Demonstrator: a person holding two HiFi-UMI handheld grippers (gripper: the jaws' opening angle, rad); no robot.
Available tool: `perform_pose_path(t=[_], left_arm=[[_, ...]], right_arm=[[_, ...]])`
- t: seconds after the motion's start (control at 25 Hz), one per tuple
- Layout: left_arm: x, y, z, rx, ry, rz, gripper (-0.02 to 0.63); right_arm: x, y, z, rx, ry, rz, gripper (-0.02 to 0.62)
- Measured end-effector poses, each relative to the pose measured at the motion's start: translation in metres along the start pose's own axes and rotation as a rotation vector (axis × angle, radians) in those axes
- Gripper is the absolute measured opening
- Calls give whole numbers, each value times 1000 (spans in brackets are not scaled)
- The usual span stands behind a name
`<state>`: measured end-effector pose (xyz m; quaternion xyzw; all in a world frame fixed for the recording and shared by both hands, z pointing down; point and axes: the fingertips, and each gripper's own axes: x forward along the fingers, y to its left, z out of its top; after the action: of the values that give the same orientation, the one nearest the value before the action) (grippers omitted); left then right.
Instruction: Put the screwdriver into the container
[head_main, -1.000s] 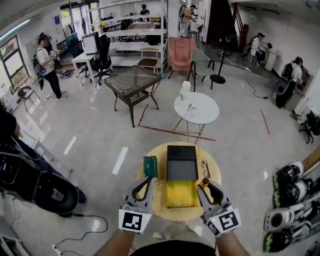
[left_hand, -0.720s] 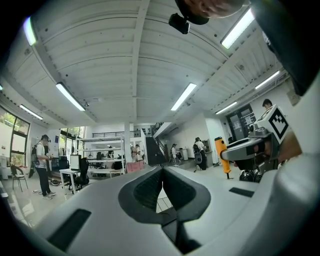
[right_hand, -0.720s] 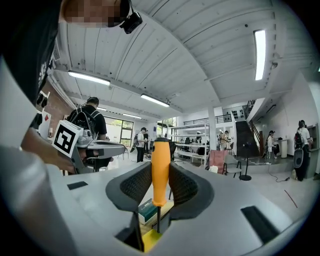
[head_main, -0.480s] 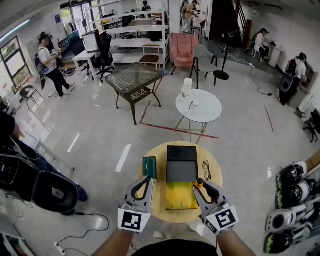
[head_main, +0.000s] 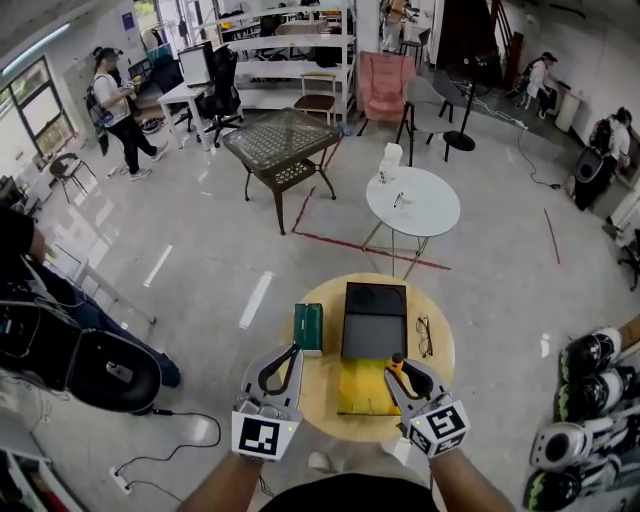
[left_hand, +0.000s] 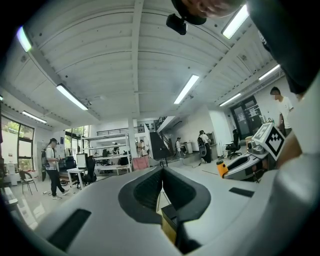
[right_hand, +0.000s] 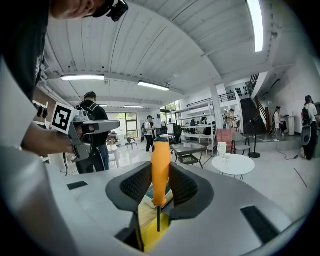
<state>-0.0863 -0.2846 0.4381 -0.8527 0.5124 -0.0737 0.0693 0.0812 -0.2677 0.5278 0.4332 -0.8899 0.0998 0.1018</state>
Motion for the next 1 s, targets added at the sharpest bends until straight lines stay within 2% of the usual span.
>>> perform_pose_path(t=[0.28, 0.52, 0.76, 1.0], left_arm=[[4, -1, -13, -16, 18, 2, 17], [7, 3, -6, -36, 20, 0, 17], [11, -5, -9, -24, 28, -19, 17], [12, 0, -15, -31, 52, -5, 17]], right_arm=[[19, -14, -45, 43, 77, 1, 120], [26, -22, -69, 70, 143, -19, 120], [31, -38, -118, 110, 227, -40, 120], [36, -47, -156, 138, 299, -53, 120]])
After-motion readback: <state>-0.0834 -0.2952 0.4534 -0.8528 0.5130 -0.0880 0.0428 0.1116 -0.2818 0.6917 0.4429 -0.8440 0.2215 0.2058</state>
